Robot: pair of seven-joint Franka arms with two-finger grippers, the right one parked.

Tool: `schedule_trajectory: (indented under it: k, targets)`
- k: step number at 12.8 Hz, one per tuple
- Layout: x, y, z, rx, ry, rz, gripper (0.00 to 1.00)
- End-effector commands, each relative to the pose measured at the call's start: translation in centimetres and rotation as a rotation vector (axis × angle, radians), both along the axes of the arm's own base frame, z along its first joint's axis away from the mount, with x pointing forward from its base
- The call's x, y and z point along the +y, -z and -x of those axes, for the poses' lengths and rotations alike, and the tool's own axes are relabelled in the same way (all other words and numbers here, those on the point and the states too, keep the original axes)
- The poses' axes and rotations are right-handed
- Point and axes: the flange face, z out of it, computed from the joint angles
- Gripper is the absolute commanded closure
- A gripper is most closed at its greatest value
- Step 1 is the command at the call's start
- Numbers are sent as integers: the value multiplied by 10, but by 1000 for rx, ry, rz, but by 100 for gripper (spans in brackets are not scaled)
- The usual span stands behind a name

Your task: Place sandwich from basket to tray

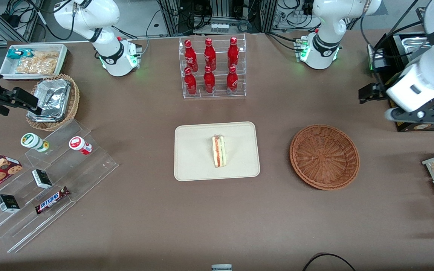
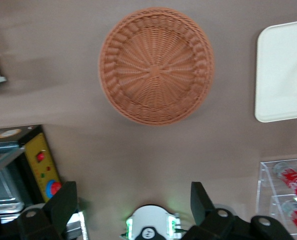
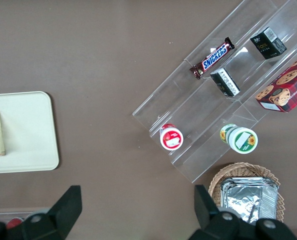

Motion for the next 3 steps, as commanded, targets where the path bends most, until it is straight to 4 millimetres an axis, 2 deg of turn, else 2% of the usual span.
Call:
schedule_trajectory:
  k: [1,3]
  targets:
    - [9,-7,8,-31,14,-42,0]
    - [20,3,3,-51,-12,-26,0]
